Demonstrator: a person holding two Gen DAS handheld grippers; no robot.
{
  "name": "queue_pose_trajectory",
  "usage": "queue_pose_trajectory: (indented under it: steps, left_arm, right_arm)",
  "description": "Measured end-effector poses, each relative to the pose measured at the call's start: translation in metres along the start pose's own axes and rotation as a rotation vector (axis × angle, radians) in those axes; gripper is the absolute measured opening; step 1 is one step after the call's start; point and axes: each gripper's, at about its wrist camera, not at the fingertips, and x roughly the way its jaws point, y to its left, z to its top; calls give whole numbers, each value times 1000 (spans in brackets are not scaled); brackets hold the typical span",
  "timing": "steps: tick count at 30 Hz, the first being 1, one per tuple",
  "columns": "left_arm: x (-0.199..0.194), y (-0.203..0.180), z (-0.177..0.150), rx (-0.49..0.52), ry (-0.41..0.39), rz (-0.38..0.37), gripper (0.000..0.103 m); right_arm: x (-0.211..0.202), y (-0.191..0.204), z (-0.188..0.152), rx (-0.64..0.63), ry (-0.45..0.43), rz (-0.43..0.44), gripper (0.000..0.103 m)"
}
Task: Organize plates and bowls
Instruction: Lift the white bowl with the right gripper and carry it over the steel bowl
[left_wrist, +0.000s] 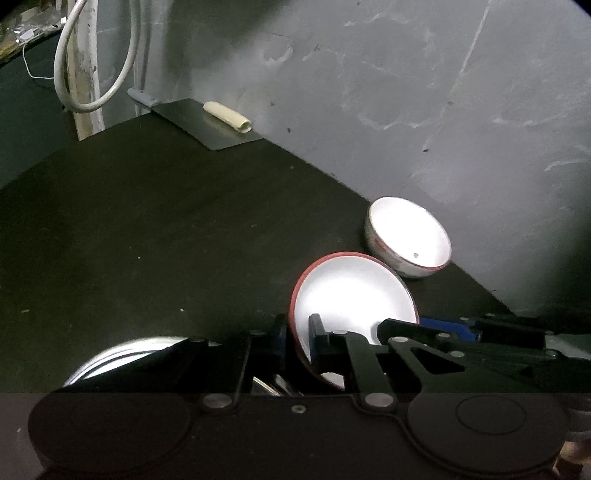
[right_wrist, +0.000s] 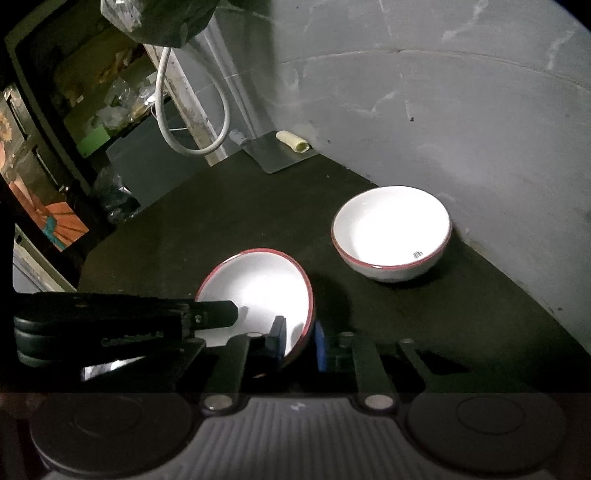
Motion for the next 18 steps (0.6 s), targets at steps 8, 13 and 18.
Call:
queue_pose_trajectory:
  steps: [8, 13, 18]
  left_arm:
    - [-28, -13, -13, 6, -36, -16, 12]
    - [-54, -19, -25, -6, -67, -16, 12]
    - [-89, -25, -40, -29, -102, -20, 12]
  right_arm:
    - [-29, 5, -8, 18, -42, 2, 17]
    - [-49, 10, -17, 24, -58, 5, 12]
    - [-76, 25, -27, 7, -79, 17, 11]
